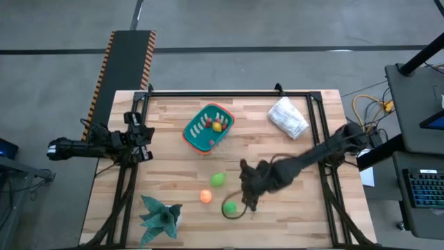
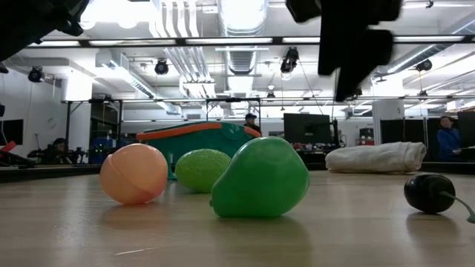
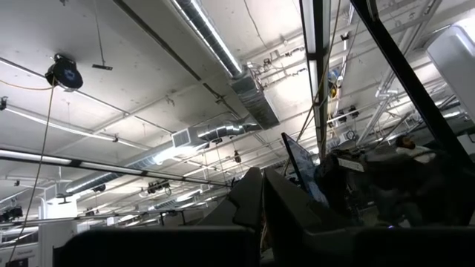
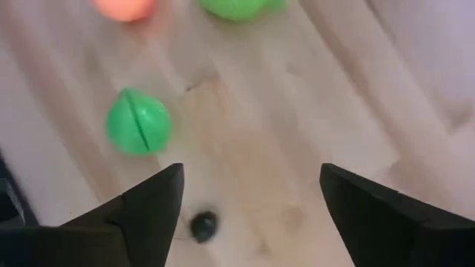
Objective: Pick and placing Produce into tupperware
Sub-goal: Put the black cherry into the blue bin
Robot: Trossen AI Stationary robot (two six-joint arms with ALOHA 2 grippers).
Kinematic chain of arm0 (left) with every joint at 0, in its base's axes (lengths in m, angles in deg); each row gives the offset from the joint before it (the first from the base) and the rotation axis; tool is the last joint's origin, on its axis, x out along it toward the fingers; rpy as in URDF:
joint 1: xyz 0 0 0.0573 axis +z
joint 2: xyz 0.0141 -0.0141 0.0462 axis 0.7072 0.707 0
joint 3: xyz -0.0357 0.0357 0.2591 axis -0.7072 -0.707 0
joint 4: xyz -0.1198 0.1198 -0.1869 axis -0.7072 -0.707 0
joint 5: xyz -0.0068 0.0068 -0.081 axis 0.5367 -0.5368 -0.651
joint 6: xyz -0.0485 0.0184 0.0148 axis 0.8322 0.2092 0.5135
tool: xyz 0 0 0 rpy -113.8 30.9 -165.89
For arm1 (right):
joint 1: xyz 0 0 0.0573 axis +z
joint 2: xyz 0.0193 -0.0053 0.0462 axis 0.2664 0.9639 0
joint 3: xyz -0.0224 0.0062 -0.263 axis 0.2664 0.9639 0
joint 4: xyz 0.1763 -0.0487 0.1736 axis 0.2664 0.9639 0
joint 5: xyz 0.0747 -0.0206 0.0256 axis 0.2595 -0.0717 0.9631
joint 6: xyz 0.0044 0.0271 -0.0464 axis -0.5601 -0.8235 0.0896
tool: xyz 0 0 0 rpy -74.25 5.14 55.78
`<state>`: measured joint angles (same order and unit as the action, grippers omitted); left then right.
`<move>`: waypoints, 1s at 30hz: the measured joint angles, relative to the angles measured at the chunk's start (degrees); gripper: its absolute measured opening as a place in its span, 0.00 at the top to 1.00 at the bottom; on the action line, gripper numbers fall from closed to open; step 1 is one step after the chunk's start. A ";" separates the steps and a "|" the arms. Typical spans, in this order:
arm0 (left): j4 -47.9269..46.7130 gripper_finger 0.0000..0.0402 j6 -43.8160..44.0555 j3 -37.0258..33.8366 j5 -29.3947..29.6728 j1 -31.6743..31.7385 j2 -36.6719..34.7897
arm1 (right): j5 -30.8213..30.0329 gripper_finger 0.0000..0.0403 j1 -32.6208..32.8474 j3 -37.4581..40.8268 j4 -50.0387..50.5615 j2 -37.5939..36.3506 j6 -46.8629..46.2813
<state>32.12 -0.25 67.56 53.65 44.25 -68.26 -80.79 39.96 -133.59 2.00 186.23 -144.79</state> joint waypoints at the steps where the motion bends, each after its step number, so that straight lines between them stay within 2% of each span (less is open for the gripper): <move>1: 0.05 1.00 0.00 -0.02 0.00 -0.02 0.00 | -0.42 0.25 1.24 0.25 -0.18 0.95 -5.45; 3: 0.07 1.00 0.00 -0.01 0.00 0.00 -0.05 | -0.48 0.26 3.36 0.44 -0.38 3.01 -17.27; 5: 0.15 1.00 -0.02 -0.02 0.00 0.00 -0.15 | 0.41 0.26 5.21 0.46 -0.30 5.31 -25.18; 12: 0.06 1.00 0.02 0.00 0.00 0.00 -0.11 | -0.44 0.26 10.26 -0.04 -4.94 9.57 -42.13; 16: 0.08 1.00 0.04 -0.01 0.00 0.00 -0.40 | -0.25 0.26 11.89 -0.04 -9.93 13.63 -45.45; 19: 0.14 1.00 0.04 -0.01 0.00 -0.01 -0.55 | -0.30 0.26 12.44 -0.24 -10.14 15.58 -45.71; 30: 0.09 1.00 0.11 0.00 -0.54 -0.01 -0.75 | -1.25 0.36 12.45 -0.20 -8.58 15.73 -45.34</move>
<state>32.21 -0.14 67.56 53.11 44.24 -69.01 -82.04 52.41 -133.79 -6.58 201.96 -190.12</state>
